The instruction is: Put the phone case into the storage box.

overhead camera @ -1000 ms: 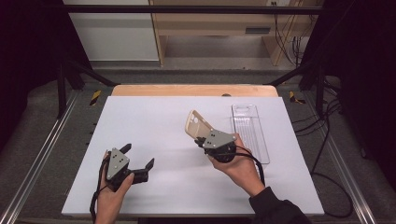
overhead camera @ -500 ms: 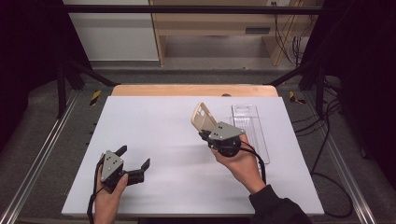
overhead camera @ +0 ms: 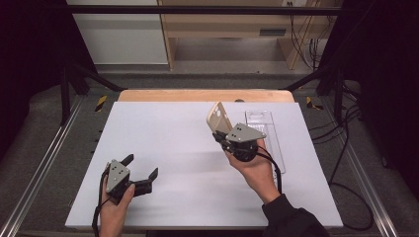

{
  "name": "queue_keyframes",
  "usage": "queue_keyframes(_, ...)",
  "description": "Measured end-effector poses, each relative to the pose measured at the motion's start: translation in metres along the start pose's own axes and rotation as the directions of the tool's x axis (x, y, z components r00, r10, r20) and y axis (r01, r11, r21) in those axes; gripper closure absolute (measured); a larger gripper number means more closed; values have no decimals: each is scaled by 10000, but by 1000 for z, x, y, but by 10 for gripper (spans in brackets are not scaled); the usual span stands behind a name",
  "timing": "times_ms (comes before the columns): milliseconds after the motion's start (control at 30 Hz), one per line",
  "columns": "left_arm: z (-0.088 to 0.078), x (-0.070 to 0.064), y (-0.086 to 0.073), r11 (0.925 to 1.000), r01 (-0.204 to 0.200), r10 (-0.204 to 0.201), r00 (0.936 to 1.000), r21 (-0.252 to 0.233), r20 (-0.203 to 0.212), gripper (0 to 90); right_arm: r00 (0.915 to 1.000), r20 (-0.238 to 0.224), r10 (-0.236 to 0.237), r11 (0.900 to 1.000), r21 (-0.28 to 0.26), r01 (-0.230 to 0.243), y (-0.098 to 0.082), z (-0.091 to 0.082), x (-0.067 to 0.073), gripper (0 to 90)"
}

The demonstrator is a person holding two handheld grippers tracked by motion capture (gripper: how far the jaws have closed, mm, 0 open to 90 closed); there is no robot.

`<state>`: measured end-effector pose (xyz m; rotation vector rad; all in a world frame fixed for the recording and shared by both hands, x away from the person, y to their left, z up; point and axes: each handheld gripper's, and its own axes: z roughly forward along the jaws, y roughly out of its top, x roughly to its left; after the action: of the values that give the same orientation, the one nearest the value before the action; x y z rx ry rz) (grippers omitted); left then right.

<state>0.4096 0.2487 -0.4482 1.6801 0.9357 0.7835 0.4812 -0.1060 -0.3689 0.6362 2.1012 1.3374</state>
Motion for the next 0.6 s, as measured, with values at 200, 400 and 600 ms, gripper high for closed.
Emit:
queue_keyframes(200, -1, 0, 0, 10000, 31, -31, 10000, -18, -11, 41, 9977, 310, 605, 9971, -484, -590, 3, -6, -9, 861)
queue_keyframes(400, -1, 1, 0, 9999, 64, -64, 10000, -78, -40, 41, 9922, 572, 1111, 9910, -813, -1062, 4, -10, -18, 861)
queue_keyframes(600, -3, 3, -1, 9997, 151, -154, 9998, -205, -124, 41, 9832, 871, 1601, 9826, -1091, -1503, 5, -14, -28, 861)
